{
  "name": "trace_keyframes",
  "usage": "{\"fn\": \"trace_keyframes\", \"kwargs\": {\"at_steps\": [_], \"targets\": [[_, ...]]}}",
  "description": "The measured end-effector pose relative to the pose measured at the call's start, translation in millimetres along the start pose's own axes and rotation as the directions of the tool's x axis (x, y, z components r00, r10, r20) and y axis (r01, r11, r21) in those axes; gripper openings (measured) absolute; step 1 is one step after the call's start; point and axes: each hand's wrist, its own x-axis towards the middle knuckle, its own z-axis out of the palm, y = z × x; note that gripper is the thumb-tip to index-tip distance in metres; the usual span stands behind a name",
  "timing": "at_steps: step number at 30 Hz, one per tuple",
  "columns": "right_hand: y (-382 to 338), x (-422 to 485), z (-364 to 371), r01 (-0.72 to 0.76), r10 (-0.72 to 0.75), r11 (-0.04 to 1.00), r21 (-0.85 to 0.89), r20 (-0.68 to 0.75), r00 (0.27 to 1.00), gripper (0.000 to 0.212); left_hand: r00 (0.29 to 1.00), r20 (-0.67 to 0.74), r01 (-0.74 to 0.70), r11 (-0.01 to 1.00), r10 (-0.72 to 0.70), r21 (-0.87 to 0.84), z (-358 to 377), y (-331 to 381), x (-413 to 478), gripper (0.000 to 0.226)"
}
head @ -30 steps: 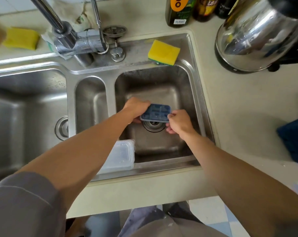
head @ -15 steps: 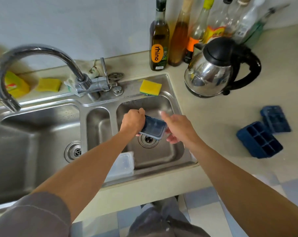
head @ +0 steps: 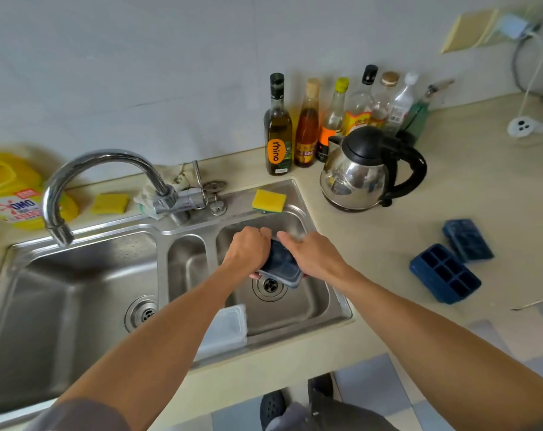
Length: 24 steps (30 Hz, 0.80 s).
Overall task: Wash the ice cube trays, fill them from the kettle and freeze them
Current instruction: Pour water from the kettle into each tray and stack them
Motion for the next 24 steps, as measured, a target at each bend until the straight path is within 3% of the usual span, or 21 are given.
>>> {"fn": "trace_keyframes", "kwargs": {"at_steps": [2, 6, 9, 12, 16, 18, 20, 24], "targets": [[0, -3, -2, 0.024, -0.024, 1.0, 0.014, 0.005, 1.0, 0.064, 1.0, -0.008, -0.021, 0.999, 0.021, 0.026, -3, 2, -1, 0.037], [-4, -3, -11, -0.072, 0.048, 0.98, 0.186, 0.129, 0.99, 0.067, 0.999, -0.049, -0.008, 0.999, 0.01, 0.039, -9, 8, 2, 0.04], [-7, 2, -15, -0.088, 0.059, 0.974, 0.21, 0.139, 0.989, 0.067, 0.995, -0.021, -0.088, 0.981, 0.093, 0.174, -12, 16, 4, 0.035], [-6, 3, -17, 0.049, -0.051, 0.997, 0.061, 0.032, 0.998, 0.065, 0.99, -0.026, -0.127, 0.967, 0.136, 0.223, -11, 21, 5, 0.033], [8, 11, -21, 0.137, -0.142, 0.98, -0.148, -0.022, 0.99, 0.051, 0.993, -0.079, -0.085, 0.993, 0.092, 0.083, -6, 31, 8, 0.049], [16, 17, -24, 0.172, -0.186, 0.977, -0.13, -0.109, 0.976, 0.044, 0.993, -0.101, -0.06, 0.998, 0.059, -0.009, -6, 42, 9, 0.059], [24, 23, -34, 0.125, -0.127, 0.992, -0.017, -0.127, 0.984, 0.039, 0.995, -0.103, -0.013, 0.985, -0.004, -0.169, -8, 50, 12, 0.066], [29, 37, -52, -0.019, 0.055, 0.948, 0.317, -0.103, 0.993, 0.068, 0.987, 0.033, 0.157, 0.9, -0.157, -0.407, 9, 63, 11, 0.067]]}}
